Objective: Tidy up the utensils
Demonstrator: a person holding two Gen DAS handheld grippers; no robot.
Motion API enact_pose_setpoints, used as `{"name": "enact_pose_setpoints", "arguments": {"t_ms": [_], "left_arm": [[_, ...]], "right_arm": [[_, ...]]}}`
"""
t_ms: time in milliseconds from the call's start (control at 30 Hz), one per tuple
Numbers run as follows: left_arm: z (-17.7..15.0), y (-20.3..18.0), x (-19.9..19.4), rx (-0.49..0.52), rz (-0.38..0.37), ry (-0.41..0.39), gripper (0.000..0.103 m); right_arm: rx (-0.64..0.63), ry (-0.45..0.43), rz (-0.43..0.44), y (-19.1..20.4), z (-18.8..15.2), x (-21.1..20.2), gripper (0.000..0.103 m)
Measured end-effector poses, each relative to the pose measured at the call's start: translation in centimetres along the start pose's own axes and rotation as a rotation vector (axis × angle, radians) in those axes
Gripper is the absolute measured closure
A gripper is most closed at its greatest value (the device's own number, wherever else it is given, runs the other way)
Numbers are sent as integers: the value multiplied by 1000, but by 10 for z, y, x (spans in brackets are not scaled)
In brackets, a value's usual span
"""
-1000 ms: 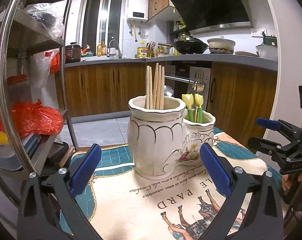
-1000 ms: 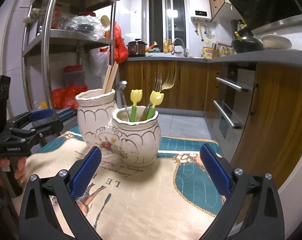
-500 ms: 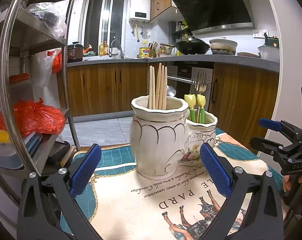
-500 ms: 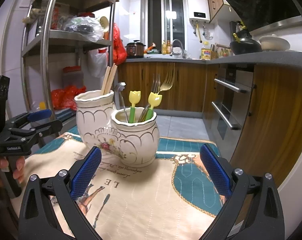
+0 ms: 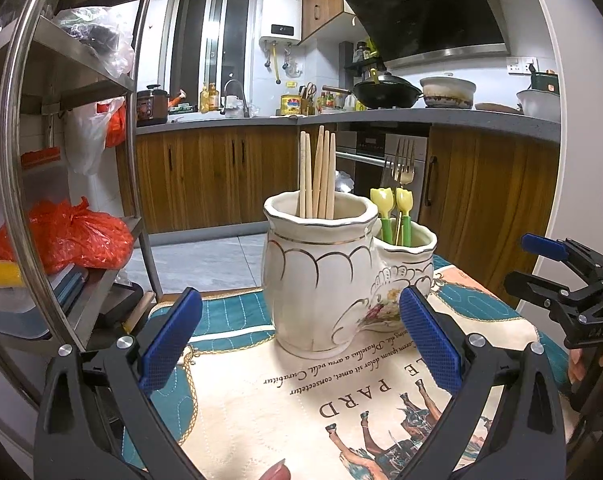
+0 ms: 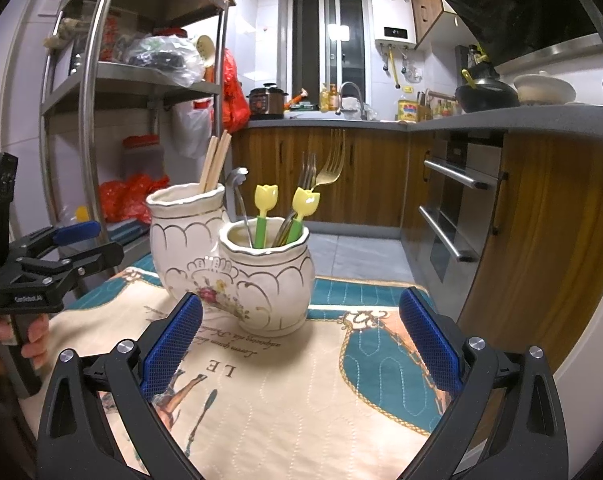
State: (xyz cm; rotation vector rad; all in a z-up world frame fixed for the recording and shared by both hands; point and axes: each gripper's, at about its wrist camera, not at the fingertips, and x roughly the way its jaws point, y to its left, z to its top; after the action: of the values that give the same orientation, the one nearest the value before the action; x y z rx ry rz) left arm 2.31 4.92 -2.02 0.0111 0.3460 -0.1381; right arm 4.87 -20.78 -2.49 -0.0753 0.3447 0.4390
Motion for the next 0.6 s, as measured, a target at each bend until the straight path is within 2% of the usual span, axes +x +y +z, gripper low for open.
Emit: {"name": "enact_pose_setpoints", "arguments": {"t_ms": [600], "left_arm": [[1,1,-2,-5,7,-2,6]], "right_arm": [[0,0,0,0,0,0,5]]}}
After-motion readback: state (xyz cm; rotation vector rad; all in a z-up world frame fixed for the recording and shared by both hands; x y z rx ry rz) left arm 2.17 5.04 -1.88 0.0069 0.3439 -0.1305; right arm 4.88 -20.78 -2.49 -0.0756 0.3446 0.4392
